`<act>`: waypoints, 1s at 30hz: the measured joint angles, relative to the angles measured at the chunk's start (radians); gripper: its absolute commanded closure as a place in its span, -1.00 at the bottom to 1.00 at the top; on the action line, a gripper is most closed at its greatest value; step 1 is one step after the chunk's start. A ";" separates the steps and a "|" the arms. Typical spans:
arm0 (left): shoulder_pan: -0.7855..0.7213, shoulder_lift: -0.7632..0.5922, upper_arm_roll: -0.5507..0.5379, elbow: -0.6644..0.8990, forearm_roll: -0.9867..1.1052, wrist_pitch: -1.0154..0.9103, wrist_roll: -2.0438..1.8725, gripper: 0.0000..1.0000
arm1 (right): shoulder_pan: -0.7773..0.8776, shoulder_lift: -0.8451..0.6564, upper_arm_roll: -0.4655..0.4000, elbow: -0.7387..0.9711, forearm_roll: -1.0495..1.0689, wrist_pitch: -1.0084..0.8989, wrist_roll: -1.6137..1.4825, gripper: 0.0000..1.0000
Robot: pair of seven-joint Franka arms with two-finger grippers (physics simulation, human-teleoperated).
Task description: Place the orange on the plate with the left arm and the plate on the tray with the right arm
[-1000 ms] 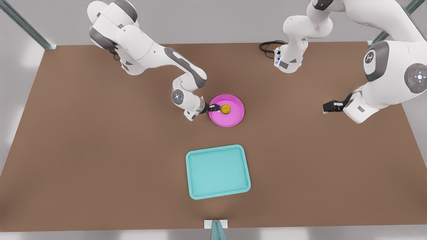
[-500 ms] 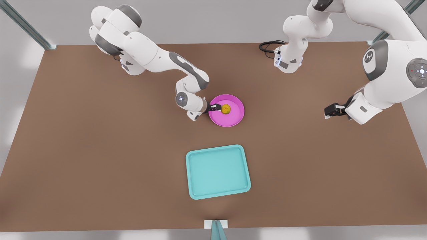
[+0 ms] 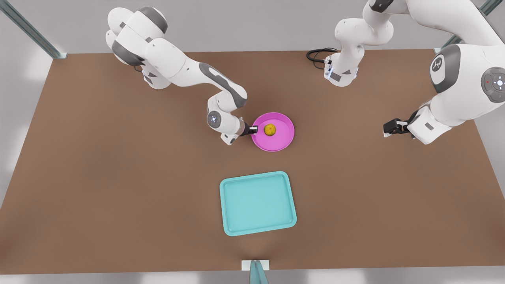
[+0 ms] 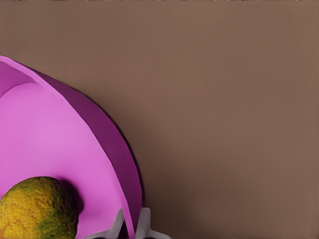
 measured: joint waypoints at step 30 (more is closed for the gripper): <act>0.001 0.018 0.008 0.003 0.002 -0.001 0.008 -1.00 | -0.079 0.224 -0.279 0.650 0.004 -0.345 -0.029 0.57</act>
